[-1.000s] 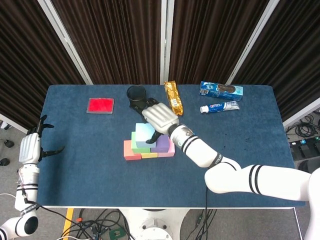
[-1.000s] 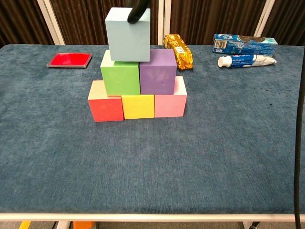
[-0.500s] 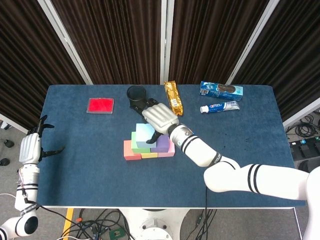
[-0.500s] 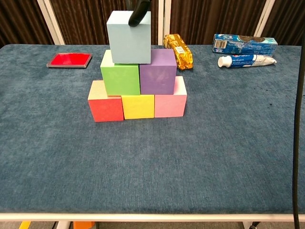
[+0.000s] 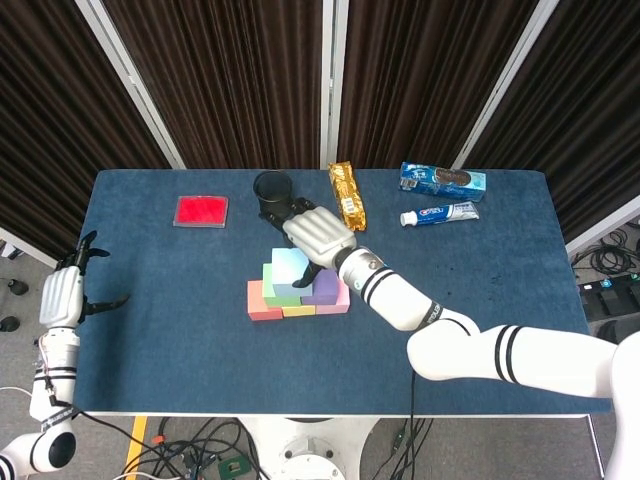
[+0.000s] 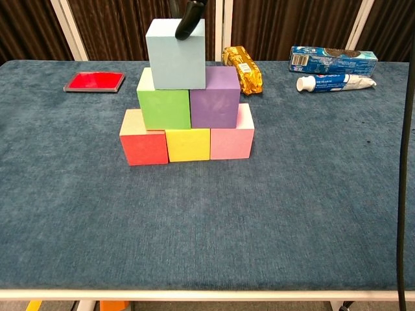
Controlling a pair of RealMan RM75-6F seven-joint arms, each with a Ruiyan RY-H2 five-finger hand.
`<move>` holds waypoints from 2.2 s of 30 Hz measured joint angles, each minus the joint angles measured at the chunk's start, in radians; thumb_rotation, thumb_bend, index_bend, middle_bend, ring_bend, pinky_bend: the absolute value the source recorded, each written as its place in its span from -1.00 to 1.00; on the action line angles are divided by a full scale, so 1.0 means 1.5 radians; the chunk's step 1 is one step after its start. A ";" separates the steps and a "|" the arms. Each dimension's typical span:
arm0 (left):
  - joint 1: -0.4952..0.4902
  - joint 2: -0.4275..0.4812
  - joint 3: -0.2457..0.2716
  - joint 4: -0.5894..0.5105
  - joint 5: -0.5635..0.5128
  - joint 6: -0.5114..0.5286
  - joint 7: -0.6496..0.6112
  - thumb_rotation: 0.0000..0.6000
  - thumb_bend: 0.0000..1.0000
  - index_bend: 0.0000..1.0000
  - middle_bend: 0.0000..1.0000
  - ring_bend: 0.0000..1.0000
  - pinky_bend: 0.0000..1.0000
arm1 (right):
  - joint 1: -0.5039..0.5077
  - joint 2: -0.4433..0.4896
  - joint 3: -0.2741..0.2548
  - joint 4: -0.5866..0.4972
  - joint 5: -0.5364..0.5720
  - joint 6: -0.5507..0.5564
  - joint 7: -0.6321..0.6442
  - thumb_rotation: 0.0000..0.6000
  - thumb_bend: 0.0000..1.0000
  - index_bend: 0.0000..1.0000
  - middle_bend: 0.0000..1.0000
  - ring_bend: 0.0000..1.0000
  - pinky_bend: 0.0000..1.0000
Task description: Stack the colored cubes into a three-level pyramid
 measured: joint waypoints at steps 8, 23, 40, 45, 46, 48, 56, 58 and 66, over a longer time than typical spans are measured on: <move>-0.002 -0.002 -0.001 0.005 0.000 -0.002 -0.002 1.00 -0.88 -0.92 -0.45 -0.67 -0.72 | 0.002 -0.003 -0.001 0.008 -0.004 -0.005 0.002 1.00 -0.71 -1.00 0.07 -0.97 -1.00; -0.004 -0.003 -0.002 0.005 -0.002 -0.002 0.001 1.00 -0.88 -0.92 -0.45 -0.67 -0.72 | -0.007 0.001 0.002 0.012 -0.026 -0.027 0.024 1.00 -0.81 -1.00 -0.44 -1.00 -1.00; 0.000 0.010 -0.004 -0.021 0.012 0.018 0.001 1.00 -0.88 -0.92 -0.45 -0.67 -0.72 | -0.067 0.057 0.023 -0.061 -0.090 0.000 0.076 1.00 -1.00 -1.00 -0.87 -1.00 -1.00; 0.005 0.019 0.000 -0.038 0.035 0.052 0.025 1.00 -0.88 -0.91 -0.45 -0.67 -0.72 | -0.142 0.099 0.019 -0.133 -0.140 0.095 0.085 1.00 -1.00 -1.00 -0.98 -1.00 -1.00; 0.007 0.020 0.002 -0.040 0.038 0.055 0.032 1.00 -0.88 -0.91 -0.45 -0.67 -0.72 | -0.157 0.103 0.015 -0.143 -0.151 0.122 0.083 1.00 -1.00 -1.00 -0.99 -1.00 -1.00; 0.010 0.024 0.008 -0.046 0.045 0.063 0.052 1.00 -0.89 -0.89 -0.48 -0.71 -0.72 | -0.197 0.109 0.005 -0.165 -0.181 0.193 0.073 1.00 -1.00 -1.00 -1.00 -1.00 -1.00; 0.029 0.045 0.070 -0.046 0.120 0.099 0.173 1.00 -0.95 -0.87 -0.71 -0.93 -0.79 | -0.416 0.080 -0.081 -0.201 -0.331 0.528 -0.006 1.00 -1.00 -1.00 -1.00 -1.00 -1.00; 0.039 0.043 0.080 -0.039 0.131 0.118 0.213 1.00 -0.95 -0.86 -0.74 -0.96 -0.82 | -0.493 0.052 -0.110 -0.193 -0.369 0.613 -0.027 1.00 -1.00 -1.00 -1.00 -1.00 -1.00; 0.108 0.030 0.132 -0.048 0.129 0.166 0.307 1.00 -0.95 -0.84 -0.81 -1.00 -0.88 | -0.719 -0.103 -0.185 -0.040 -0.467 0.772 -0.022 1.00 -1.00 -1.00 -1.00 -1.00 -1.00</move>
